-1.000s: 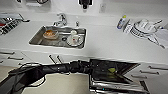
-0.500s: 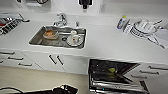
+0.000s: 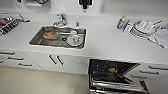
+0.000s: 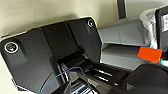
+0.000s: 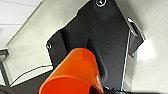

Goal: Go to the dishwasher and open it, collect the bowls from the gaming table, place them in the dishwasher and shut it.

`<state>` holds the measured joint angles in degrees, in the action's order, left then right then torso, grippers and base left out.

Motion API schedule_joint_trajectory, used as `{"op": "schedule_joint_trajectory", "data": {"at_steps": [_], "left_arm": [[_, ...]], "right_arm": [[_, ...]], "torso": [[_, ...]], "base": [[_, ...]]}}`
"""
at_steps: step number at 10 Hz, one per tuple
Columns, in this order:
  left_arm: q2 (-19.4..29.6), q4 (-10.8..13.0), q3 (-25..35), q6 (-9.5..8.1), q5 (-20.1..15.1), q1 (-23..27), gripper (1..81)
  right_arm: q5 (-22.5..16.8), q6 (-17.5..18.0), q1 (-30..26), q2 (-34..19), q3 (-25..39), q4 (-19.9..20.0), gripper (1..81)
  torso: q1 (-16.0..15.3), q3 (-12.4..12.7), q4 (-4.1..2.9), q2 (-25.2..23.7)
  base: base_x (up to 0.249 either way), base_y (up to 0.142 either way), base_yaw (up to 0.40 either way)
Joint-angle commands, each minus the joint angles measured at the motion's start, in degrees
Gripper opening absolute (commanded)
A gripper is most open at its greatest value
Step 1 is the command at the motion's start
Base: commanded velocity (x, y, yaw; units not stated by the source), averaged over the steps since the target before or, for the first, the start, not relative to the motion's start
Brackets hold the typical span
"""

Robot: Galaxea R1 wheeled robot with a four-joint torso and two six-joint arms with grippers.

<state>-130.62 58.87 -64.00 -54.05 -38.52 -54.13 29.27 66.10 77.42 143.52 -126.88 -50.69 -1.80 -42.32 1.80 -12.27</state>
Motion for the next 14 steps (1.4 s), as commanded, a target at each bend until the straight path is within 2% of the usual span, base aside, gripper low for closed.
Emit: {"op": "schedule_joint_trajectory", "data": {"at_steps": [1,3,5,6,10,12,13,14], "left_arm": [[-0.1,7.8,-3.0,0.35,4.9,-6.4,81.1],[-0.7,7.9,-8.1,0.53,9.5,-9.3,81.1],[-1.2,8.5,-12.4,1.14,11.9,-12.2,81.1],[-1.4,8.4,-15.3,1.06,15.8,-13.6,81.1],[-5.4,8.5,-29.9,1.06,27.0,-20.0,81.1],[-6.7,8.1,-35.9,1.06,33.1,-23.1,81.1],[-7.8,8.3,-39.0,1.05,35.2,-24.6,81.1],[-9.5,8.1,-42.7,1.06,35.5,-25.6,81.1]], "right_arm": [[-3.2,1.7,-6.4,-12.0,15.2,1.6,1.0],[-5.5,1.7,-9.9,-15.3,21.0,3.0,1.0],[-6.1,1.8,-12.7,-18.4,24.0,5.4,1.0],[-7.5,1.8,-14.4,-19.8,25.9,6.0,1.0],[-16.2,1.8,-24.9,-24.8,36.0,8.8,1.0],[-19.8,1.8,-29.1,-25.8,38.8,10.4,1.0],[-21.3,1.8,-31.5,-26.7,40.2,11.0,1.0],[-22.8,1.8,-33.9,-27.6,42.0,11.8,1.0]], "torso": [[0.0,0.0,0.00,0.0],[0.0,0.0,0.00,0.0],[0.0,0.0,0.00,0.0],[0.0,0.0,0.00,0.0],[0.0,0.0,0.00,0.0],[0.0,0.0,0.00,0.0],[0.0,0.0,0.00,0.0],[0.0,0.0,0.00,0.0]], "base": [[0.000,0.000,0.000],[0.000,0.000,0.000],[0.000,0.000,0.000],[0.000,0.000,0.000],[0.000,0.000,0.000],[0.000,0.000,0.000],[0.000,0.000,0.000],[0.000,0.000,0.000]]}}
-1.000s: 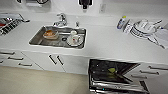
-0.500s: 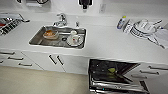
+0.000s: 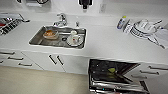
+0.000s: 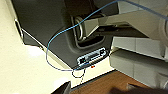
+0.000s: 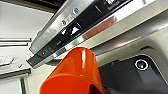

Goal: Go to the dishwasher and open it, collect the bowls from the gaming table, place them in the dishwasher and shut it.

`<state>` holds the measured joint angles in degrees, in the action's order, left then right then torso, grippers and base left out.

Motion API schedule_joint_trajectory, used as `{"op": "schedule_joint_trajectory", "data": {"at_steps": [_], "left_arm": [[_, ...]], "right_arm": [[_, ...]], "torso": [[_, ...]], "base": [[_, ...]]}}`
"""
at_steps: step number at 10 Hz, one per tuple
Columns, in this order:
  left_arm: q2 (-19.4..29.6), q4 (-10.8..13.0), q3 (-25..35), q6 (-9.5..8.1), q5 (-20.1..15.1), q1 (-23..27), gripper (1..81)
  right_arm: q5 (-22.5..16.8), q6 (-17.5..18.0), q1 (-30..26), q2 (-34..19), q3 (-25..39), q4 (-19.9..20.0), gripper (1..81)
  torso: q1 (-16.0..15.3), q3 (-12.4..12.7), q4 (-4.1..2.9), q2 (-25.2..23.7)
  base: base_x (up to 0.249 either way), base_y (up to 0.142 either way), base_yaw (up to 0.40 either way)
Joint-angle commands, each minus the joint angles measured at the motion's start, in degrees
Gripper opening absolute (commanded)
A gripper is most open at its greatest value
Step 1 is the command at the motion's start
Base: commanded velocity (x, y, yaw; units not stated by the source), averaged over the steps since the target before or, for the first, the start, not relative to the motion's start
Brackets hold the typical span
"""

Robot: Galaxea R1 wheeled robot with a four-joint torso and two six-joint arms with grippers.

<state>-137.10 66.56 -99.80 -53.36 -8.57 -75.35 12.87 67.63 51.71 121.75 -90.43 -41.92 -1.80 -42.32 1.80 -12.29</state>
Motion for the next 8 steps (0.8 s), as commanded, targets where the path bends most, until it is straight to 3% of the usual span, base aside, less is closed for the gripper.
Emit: {"op": "schedule_joint_trajectory", "data": {"at_steps": [1,4,8], "left_arm": [[-4.8,0.5,-10.2,0.36,6.3,-5.5,81.1],[-8.9,0.5,-19.5,0.10,12.6,-8.4,81.1],[-14.9,-0.4,-29.6,-0.34,12.5,-11.4,81.1]], "right_arm": [[-7.5,0.2,-10.5,-6.8,7.6,4.0,1.0],[-13.2,0.2,-18.5,-8.1,11.0,6.1,1.0],[-19.3,0.2,-26.5,-2.3,9.9,8.6,1.0]], "torso": [[0.0,0.0,0.00,0.0],[0.0,0.0,0.00,0.0],[0.0,0.0,0.00,0.0]], "base": [[0.000,0.000,0.000],[0.000,0.000,0.000],[0.000,0.000,0.000]]}}
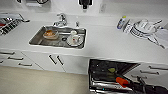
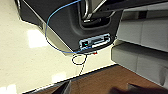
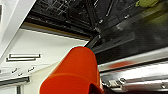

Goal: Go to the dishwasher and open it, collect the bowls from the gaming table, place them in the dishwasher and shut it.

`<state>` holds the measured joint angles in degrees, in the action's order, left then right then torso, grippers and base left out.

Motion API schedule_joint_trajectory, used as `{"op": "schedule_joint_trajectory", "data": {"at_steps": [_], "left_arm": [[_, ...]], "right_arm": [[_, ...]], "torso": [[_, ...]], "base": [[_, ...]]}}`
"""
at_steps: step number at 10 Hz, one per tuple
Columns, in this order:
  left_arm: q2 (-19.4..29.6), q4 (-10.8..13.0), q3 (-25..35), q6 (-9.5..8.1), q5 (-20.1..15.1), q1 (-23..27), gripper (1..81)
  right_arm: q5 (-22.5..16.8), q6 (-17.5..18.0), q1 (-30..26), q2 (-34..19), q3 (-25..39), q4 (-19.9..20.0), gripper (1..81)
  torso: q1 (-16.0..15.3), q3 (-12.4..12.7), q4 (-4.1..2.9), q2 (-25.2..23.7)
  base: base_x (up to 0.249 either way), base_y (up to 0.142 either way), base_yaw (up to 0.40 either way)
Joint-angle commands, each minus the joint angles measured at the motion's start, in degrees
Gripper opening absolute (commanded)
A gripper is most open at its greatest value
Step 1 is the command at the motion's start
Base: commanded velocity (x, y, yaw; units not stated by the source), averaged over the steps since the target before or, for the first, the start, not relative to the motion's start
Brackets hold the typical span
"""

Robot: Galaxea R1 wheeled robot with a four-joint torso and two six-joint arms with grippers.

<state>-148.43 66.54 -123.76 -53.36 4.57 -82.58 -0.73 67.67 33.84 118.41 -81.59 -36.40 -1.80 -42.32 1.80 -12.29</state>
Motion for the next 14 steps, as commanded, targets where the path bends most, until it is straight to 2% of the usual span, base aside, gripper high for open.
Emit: {"op": "schedule_joint_trajectory", "data": {"at_steps": [1,4,7,9,10,12,13,14], "left_arm": [[-5.1,-0.4,-8.2,-0.34,-0.6,-4.9,81.1],[-9.0,-0.9,-14.6,-0.34,-0.7,-5.7,81.1],[-9.3,-0.9,-15.2,-0.43,-0.7,-5.7,81.1],[-9.4,-0.8,-15.2,-0.34,-0.7,-5.7,81.1],[-9.5,-0.8,-15.2,-0.34,-0.7,-5.8,81.1],[-9.4,-0.8,-15.2,-0.26,-0.7,-6.1,81.1],[-9.5,-0.8,-15.2,-0.26,-0.7,-6.1,81.1],[-9.5,-0.9,-15.2,-0.17,-0.6,-6.1,81.1]], "right_arm": [[-6.7,0.2,-10.4,2.6,0.1,3.6,1.0],[-11.3,0.1,-15.9,7.2,-1.9,5.1,1.0],[-12.4,-0.2,-18.2,8.5,-3.8,6.5,1.0],[-14.8,-0.3,-20.7,8.0,-4.0,6.5,1.0],[-14.8,-0.3,-21.4,7.7,-4.3,7.0,81.1],[-14.8,-0.4,-22.6,6.1,-4.7,8.0,81.1],[-15.3,-0.5,-22.9,3.5,-3.3,8.2,81.1],[-17.2,-0.6,-22.1,0.9,-1.2,8.2,81.1]], "torso": [[0.0,0.0,0.00,0.0],[0.0,0.0,0.00,0.0],[0.0,0.0,0.00,0.0],[0.0,0.0,0.00,0.0],[0.0,0.0,0.00,0.0],[0.0,0.0,0.00,0.0],[0.0,0.0,0.00,0.0],[0.0,0.0,0.00,0.0]], "base": [[0.000,0.000,0.000],[0.000,0.000,0.000],[0.000,0.000,0.000],[0.000,0.000,0.000],[0.000,0.000,0.000],[0.000,0.000,0.000],[0.000,0.000,0.000],[0.000,0.000,0.000]]}}
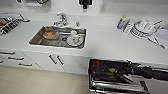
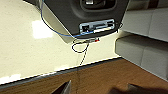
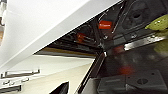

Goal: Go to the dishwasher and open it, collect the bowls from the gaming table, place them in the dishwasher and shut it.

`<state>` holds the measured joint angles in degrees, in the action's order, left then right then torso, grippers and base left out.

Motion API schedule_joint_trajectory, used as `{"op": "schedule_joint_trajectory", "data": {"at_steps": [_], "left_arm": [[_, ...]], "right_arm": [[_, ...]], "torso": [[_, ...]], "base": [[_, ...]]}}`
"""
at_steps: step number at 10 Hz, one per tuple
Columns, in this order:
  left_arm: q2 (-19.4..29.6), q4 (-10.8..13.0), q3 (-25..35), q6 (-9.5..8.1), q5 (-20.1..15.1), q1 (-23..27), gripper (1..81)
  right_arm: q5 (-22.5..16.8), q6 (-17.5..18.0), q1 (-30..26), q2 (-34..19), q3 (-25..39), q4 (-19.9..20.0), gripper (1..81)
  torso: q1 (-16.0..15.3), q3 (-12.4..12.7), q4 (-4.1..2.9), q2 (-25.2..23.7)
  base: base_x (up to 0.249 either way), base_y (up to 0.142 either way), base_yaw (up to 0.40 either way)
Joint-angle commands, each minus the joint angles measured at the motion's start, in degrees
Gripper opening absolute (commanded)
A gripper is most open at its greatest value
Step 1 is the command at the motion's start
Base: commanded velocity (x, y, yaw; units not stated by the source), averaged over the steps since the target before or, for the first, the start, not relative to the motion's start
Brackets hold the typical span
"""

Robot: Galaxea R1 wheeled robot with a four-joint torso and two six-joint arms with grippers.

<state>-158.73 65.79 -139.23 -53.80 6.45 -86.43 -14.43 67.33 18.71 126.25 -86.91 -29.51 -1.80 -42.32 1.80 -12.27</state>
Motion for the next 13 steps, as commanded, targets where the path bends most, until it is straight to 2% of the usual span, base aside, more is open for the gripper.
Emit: {"op": "schedule_joint_trajectory", "data": {"at_steps": [1,3,6,7,9,10,11,13], "left_arm": [[0.6,-0.2,0.1,0.18,-2.5,-2.2,81.1],[-0.6,-0.2,-1.7,0.18,-2.4,-1.8,81.1],[-2.2,-0.2,-4.9,0.18,-2.3,-1.3,81.1],[-2.2,-0.2,-4.9,0.18,-2.3,-1.2,81.1],[-2.3,-0.3,-5.0,0.18,-2.3,-1.2,81.1],[-2.3,-0.6,-4.9,0.18,-2.3,-1.1,81.1],[-2.3,-1.0,-5.0,0.18,-2.3,-1.0,81.1],[-2.3,-1.0,-5.0,0.18,-2.0,-0.7,81.1]], "right_arm": [[-5.9,-0.5,-4.5,-9.7,5.3,1.3,81.1],[-6.3,-3.9,2.2,-13.7,6.8,1.3,81.1],[-5.2,-7.3,15.9,-17.3,6.4,0.4,81.1],[-3.9,-7.8,20.6,-17.5,5.1,0.1,81.1],[1.3,-8.7,27.5,-17.7,2.6,0.0,81.1],[3.2,-8.6,31.6,-17.1,1.5,-1.1,81.1],[4.8,-8.6,35.9,-15.5,-0.4,-2.5,81.1],[9.2,-8.6,44.2,-9.7,-7.0,-4.2,81.1]], "torso": [[0.0,0.0,0.00,0.0],[0.0,0.0,0.00,0.0],[0.0,0.0,0.00,0.0],[0.0,0.0,0.00,0.0],[0.0,0.0,0.00,0.0],[0.0,0.0,0.00,0.0],[-3.7,0.0,0.00,-5.8],[-4.2,0.0,0.00,-6.7]], "base": [[0.000,0.000,0.000],[0.000,0.000,0.000],[0.000,0.000,0.000],[0.000,0.000,0.000],[0.000,0.000,0.000],[0.000,0.000,0.000],[0.000,0.000,0.000],[0.000,0.000,0.000]]}}
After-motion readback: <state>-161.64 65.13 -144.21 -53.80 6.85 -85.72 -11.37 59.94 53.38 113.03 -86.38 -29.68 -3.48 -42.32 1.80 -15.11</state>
